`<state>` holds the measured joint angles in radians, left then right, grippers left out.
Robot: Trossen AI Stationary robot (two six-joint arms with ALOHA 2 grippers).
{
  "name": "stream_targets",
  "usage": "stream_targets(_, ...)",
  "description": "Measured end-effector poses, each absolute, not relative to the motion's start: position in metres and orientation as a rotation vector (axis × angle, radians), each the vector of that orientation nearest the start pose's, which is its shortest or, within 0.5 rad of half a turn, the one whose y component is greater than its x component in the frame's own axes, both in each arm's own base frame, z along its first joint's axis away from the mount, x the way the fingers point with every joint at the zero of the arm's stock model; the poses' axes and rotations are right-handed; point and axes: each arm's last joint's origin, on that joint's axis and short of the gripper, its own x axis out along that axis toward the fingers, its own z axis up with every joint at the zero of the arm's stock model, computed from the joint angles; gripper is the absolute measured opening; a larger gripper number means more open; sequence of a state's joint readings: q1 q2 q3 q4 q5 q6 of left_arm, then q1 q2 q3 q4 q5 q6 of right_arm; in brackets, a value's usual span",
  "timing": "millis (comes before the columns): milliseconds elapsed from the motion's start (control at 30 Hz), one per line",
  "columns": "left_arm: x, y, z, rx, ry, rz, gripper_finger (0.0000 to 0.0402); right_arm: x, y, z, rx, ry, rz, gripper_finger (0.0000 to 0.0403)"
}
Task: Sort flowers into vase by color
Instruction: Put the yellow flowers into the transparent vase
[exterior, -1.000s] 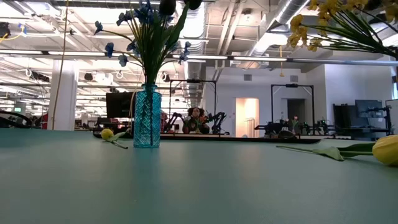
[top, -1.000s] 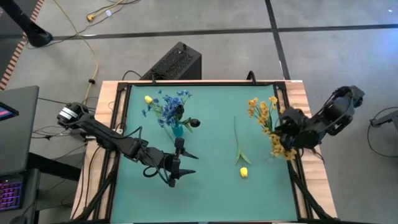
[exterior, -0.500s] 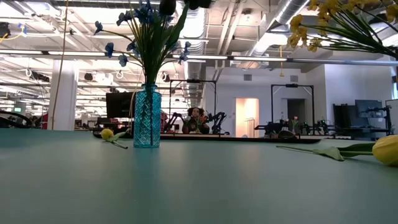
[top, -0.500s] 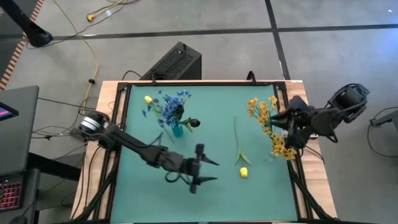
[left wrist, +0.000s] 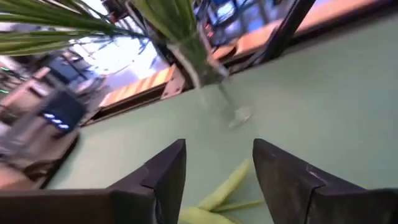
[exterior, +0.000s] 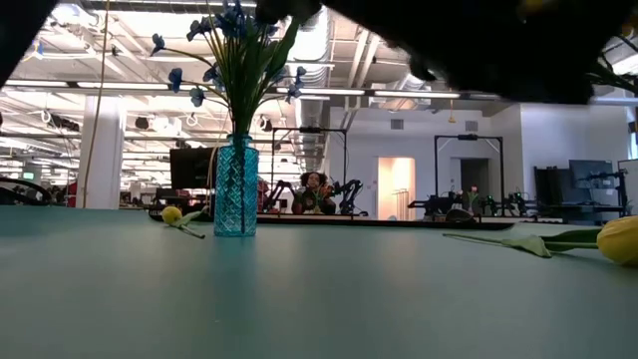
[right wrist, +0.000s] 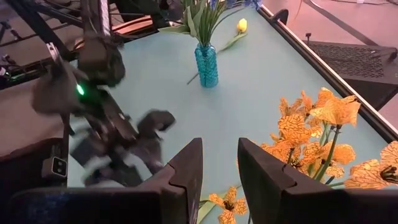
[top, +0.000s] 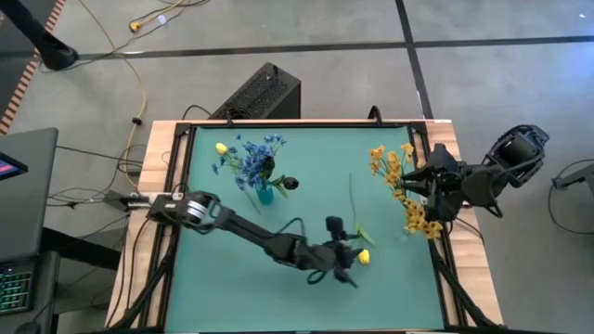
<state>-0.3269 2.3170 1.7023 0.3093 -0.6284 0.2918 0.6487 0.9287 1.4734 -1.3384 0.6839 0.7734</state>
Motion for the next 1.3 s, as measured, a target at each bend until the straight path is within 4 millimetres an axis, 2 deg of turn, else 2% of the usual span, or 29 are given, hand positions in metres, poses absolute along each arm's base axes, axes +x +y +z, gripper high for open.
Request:
stream_targets(200, 0.540, -0.129, 0.144, 0.660, 0.489, 0.350, 0.0150, 0.094, 0.048, 0.429, 0.244, 0.564, -0.261, 0.0127)
stream_targets(367, 0.557, -0.110, 0.136, 0.838, 0.589, 0.481, 0.0127, 0.094, 0.048, 0.429, 0.237, 0.566, -0.259, 0.0127)
stream_targets(533, 0.565, -0.089, 0.141, 0.905, 0.583, 0.485, 0.0101, 0.094, 0.048, 0.428, 0.232, 0.568, -0.263, 0.0127)
stream_targets(767, 0.574, -0.045, 0.151, 0.991, 0.562, 0.530, 0.0065, 0.094, 0.047, 0.428, 0.221, 0.560, -0.281, 0.0127)
stream_targets(900, 0.577, -0.029, 0.161, 1.017, 0.495, 0.588, 0.0049, 0.094, 0.047, 0.428, 0.217, 0.560, -0.282, 0.0127)
stream_targets(1000, 0.579, -0.024, 0.167, 1.061, 0.464, 0.603, 0.0038, 0.094, 0.047, 0.428, 0.213, 0.559, -0.287, 0.0127)
stream_targets(1200, 0.581, -0.030, 0.171, 1.252, 0.398, 0.462, 0.0011, 0.094, 0.047, 0.428, 0.213, 0.559, -0.288, 0.0127)
stream_targets(1300, 0.582, -0.024, 0.174, 1.281, 0.391, 0.485, 0.0002, 0.094, 0.047, 0.428, 0.217, 0.557, -0.288, 0.0127)
